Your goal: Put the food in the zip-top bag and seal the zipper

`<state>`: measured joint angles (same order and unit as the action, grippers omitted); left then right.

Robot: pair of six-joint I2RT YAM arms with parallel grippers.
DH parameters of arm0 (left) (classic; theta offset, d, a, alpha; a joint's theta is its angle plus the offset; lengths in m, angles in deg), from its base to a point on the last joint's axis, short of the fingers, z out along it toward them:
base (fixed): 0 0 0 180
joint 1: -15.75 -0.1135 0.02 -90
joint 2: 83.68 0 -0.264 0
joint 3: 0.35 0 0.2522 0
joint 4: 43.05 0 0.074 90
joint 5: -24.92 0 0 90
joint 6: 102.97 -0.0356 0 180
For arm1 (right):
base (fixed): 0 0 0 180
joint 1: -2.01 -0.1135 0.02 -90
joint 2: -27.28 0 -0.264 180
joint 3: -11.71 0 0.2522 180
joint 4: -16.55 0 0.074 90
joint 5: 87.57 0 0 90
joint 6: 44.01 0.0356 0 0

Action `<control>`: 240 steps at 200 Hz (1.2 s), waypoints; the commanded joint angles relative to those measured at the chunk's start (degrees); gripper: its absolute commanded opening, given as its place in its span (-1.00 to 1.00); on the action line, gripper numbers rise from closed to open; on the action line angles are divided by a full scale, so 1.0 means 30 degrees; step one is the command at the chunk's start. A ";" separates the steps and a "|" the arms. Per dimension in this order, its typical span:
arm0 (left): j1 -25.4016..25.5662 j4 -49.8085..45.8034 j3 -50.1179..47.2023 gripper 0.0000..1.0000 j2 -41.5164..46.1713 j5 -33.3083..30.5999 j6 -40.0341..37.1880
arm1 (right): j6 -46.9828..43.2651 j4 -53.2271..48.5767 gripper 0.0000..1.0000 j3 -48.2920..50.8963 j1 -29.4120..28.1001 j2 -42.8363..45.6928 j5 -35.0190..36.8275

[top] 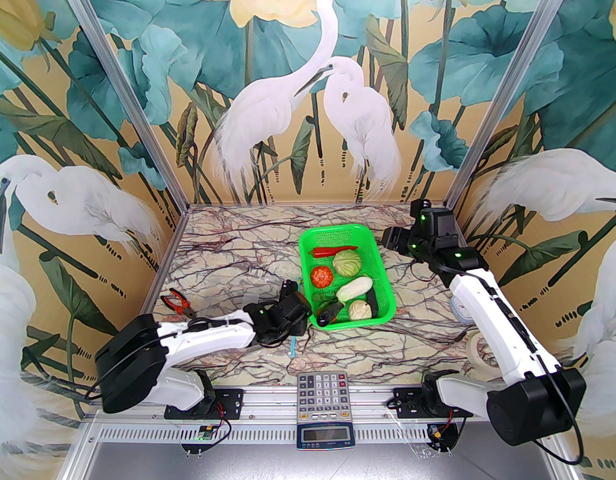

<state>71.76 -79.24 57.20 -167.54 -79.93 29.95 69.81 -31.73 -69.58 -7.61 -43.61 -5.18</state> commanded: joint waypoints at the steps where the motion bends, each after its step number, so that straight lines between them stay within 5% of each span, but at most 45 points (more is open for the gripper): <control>1: 0.0139 0.0063 0.0520 -0.19 -0.0626 -0.0146 0.0360 | -0.0546 -0.0388 0.21 -0.0369 0.0025 0.0093 -0.0350; 201: 0.0116 -0.2493 0.1344 -0.39 -0.2212 -0.1643 0.0424 | -0.0643 -0.0340 0.23 -0.0399 0.0045 -0.0444 -0.0967; 240: 0.0022 -0.2164 0.0978 -0.63 -0.2127 -0.1338 0.0372 | -0.0643 -0.0392 0.23 -0.0392 0.0022 -0.0451 -0.0917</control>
<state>71.76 -85.84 61.64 -175.58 -83.21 31.06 67.60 -32.60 -69.62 -7.61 -44.53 -7.32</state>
